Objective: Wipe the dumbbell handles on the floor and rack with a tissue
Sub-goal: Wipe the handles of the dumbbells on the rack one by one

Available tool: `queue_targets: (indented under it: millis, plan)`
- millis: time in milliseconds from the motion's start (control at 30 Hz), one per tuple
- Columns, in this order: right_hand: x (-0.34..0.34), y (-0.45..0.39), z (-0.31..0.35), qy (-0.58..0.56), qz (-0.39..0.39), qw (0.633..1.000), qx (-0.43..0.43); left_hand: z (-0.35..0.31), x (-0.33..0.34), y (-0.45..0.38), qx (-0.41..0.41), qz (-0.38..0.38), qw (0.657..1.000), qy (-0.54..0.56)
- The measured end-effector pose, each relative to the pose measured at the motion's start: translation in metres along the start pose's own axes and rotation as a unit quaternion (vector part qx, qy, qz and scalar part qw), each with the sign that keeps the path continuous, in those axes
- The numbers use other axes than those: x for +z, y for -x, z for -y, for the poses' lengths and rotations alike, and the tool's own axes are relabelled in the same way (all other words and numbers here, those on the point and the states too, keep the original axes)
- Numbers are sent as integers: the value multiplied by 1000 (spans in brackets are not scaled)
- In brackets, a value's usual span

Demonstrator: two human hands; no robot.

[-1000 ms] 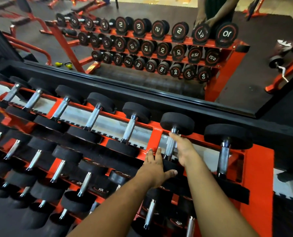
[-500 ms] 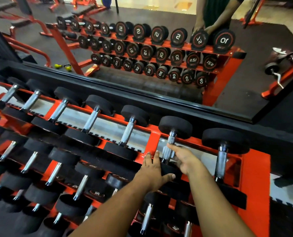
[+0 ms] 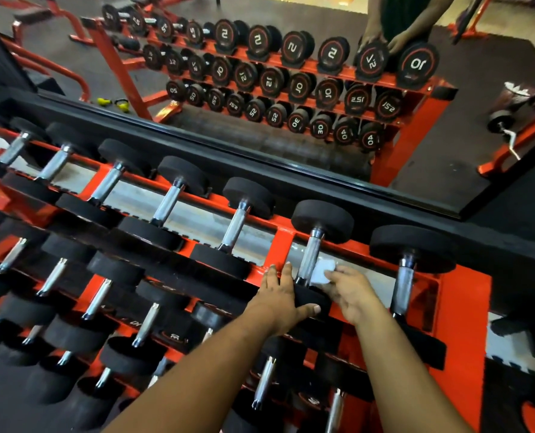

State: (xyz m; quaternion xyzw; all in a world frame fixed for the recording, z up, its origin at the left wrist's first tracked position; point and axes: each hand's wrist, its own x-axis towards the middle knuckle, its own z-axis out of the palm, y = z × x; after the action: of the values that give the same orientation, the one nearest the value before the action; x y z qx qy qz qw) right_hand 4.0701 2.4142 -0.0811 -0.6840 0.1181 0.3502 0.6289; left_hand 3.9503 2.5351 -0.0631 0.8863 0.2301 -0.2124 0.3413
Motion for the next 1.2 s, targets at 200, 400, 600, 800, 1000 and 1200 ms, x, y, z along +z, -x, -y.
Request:
queue_targets:
  millis: [200,400,600,800,1000,1200]
  plan:
    - [12,-10,31,444,-99,788,-415,-1,-1,2,-2,3,1000,8]
    - [-2,-24,21,796,72,360,-481,-1,-1,1,-1,3,1000,2]
    - [0,-19,39,854,11,296,-428,-2,-3,2,-1,4,1000,2]
    - [-20,-19,30,797,225,298,-475,-1,-3,2,-1,7,1000,-3]
    - [-21,-20,38,824,129,328,-444,-2,-4,2,-2,8,1000,1]
    - [-29,-16,32,778,226,364,-459,-2,-3,3,0,1,1000,4]
